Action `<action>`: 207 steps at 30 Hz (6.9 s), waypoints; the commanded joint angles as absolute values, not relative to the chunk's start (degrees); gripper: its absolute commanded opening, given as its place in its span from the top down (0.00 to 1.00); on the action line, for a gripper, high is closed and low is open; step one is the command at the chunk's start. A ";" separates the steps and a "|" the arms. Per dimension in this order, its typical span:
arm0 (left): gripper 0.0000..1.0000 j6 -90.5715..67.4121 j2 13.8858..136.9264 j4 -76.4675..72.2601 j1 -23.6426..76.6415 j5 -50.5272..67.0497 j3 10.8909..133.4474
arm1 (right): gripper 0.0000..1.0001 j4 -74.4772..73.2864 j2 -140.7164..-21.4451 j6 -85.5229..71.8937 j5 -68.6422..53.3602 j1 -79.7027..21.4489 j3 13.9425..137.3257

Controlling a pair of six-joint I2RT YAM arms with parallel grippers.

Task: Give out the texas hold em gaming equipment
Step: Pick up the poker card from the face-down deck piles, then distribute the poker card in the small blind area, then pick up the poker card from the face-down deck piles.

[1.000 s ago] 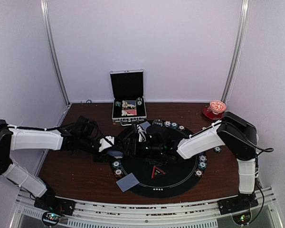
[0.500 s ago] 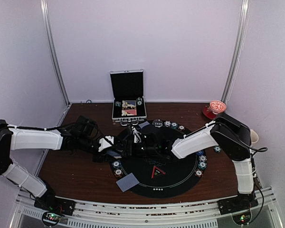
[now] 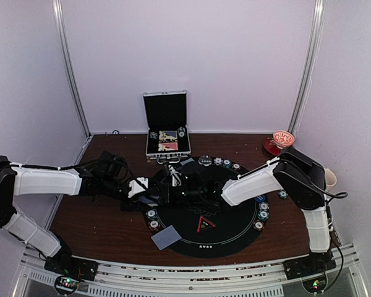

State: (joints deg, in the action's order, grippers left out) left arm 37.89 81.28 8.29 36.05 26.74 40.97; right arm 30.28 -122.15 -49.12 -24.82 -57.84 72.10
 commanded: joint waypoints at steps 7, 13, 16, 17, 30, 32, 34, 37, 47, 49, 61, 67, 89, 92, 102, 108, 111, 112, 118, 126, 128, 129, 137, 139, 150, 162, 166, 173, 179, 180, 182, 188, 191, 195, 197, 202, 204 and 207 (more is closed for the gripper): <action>0.40 38.67 80.24 6.26 35.86 27.64 41.49 | 0.77 29.37 -122.36 -49.14 -24.52 -57.42 71.91; 0.40 38.58 80.33 6.15 35.88 27.64 41.48 | 0.83 29.64 -120.68 -49.46 -23.61 -57.02 70.26; 0.42 38.58 80.17 6.15 35.86 27.82 41.48 | 0.82 29.03 -119.96 -49.36 -22.46 -56.57 69.31; 0.42 38.58 80.11 6.15 35.86 27.92 41.41 | 0.82 29.01 -119.61 -49.39 -22.15 -56.40 68.77; 0.44 38.50 80.22 6.25 35.86 28.19 41.53 | 0.68 28.26 -117.18 -48.70 -21.53 -55.72 66.45; 0.44 38.50 80.24 6.25 35.86 28.13 41.53 | 0.70 27.90 -116.82 -48.66 -21.33 -55.66 66.25; 0.44 38.50 80.40 6.27 35.86 28.07 41.57 | 0.70 27.42 -116.19 -48.38 -20.69 -55.64 65.83; 0.44 38.48 80.51 6.25 35.86 28.19 41.57 | 0.73 26.55 -114.93 -47.62 -19.89 -55.70 65.23; 0.44 38.50 80.92 6.37 35.87 28.04 41.70 | 0.97 26.00 -112.10 -46.84 -20.11 -55.82 63.60; 0.44 38.49 81.03 6.41 35.88 28.08 41.75 | 1.00 26.06 -111.92 -46.76 -20.16 -55.86 63.25; 0.44 38.58 81.04 6.50 35.86 28.07 41.75 | 1.00 27.00 -106.85 -46.69 -19.41 -55.27 59.25; 0.44 38.58 80.80 6.67 35.86 28.24 41.75 | 1.00 27.97 -99.37 -47.43 -20.37 -51.69 52.04; 0.44 38.63 80.16 7.12 35.86 28.68 41.67 | 1.00 13.70 -81.50 -37.60 -32.93 -10.95 31.57; 0.44 38.59 80.22 7.12 35.91 28.69 41.66 | 1.00 14.37 -84.74 -37.08 -35.36 -8.27 32.30; 0.45 38.74 80.46 7.21 35.86 29.00 41.75 | 1.00 13.24 -88.77 -36.19 -37.25 -5.18 35.36; 0.44 38.76 80.57 7.21 35.86 28.97 41.75 | 1.00 12.97 -90.00 -36.04 -37.73 -3.91 36.21; 0.44 38.75 80.87 7.28 35.93 28.96 41.84 | 1.00 13.11 -90.94 -36.26 -38.07 -3.37 36.76; 0.44 38.73 80.86 7.34 35.91 28.98 41.86 | 1.00 13.05 -91.19 -36.15 -38.06 -3.18 37.03; 0.45 38.80 80.66 7.27 35.87 28.99 41.82 | 0.90 11.31 -93.60 -35.27 -37.44 -2.00 38.92; 0.45 38.85 80.95 7.28 35.93 29.03 41.86 | 0.67 6.19 -92.65 -32.98 -31.56 -1.85 40.76; 0.44 38.80 80.95 7.29 35.88 28.99 41.92 | 0.64 5.01 -91.88 -32.67 -29.78 -1.85 41.39; 0.45 38.83 80.97 7.29 35.86 29.00 41.92 | 0.62 4.36 -91.44 -32.44 -29.05 -1.85 41.74; 0.45 38.77 81.29 7.29 35.90 28.81 42.01 | 0.41 -0.36 -83.87 -31.74 -22.57 -1.82 43.31; 0.44 38.84 81.39 7.25 35.86 28.79 42.01 | 0.33 -0.44 -80.41 -32.21 -21.27 -2.12 42.55; 0.44 38.80 81.57 7.21 35.91 28.53 42.01 | 0.19 12.06 -72.95 -39.98 -20.18 -27.08 37.78; 0.45 38.89 80.64 7.38 35.86 28.62 41.79 | 0.16 29.01 -99.81 -45.65 -21.33 -50.37 53.02; 0.44 38.93 80.51 7.38 35.86 28.74 41.75 | 0.16 30.43 -107.08 -47.06 -23.16 -52.93 59.43; 0.44 38.91 80.33 7.38 35.86 28.78 41.74 | 0.16 30.93 -113.29 -47.96 -24.61 -55.56 65.32; 0.44 38.94 80.16 7.37 35.89 29.08 41.66 | 0.17 29.65 -116.29 -47.85 -24.35 -56.80 67.85; 0.44 38.88 80.08 7.37 35.91 29.09 41.66 | 0.17 29.62 -116.84 -47.94 -24.36 -56.92 68.19; 0.44 38.93 80.07 7.47 35.86 29.16 41.66 | 0.18 29.61 -117.86 -48.16 -24.56 -57.06 68.93; 0.44 38.92 80.07 7.47 35.87 29.19 41.66 | 0.23 28.82 -120.48 -48.77 -24.68 -57.23 71.13; 0.44 38.97 80.07 7.47 35.86 29.24 41.66 | 0.26 28.23 -121.64 -48.84 -24.82 -57.21 72.24; 0.44 39.00 80.07 7.55 35.86 29.27 41.66 | 0.31 27.39 -122.70 -48.70 -24.95 -57.24 73.33; 0.44 39.02 80.07 7.56 35.87 29.35 41.66 | 0.34 27.08 -123.02 -48.64 -25.09 -57.22 73.51; 0.44 39.10 80.20 7.56 35.88 29.21 41.74 | 0.42 27.67 -122.94 -48.90 -26.50 -57.26 72.86; 0.44 39.11 80.16 7.56 35.86 29.18 41.69 | 0.48 26.67 -122.81 -48.76 -26.41 -57.30 72.87; 0.44 39.07 80.15 7.54 35.86 29.26 41.66 | 0.54 26.17 -122.25 -48.80 -26.18 -57.15 72.24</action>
State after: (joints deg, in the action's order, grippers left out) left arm 38.50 81.32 9.02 35.94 27.79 40.97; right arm 28.10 -121.93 -48.64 -26.79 -57.21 72.23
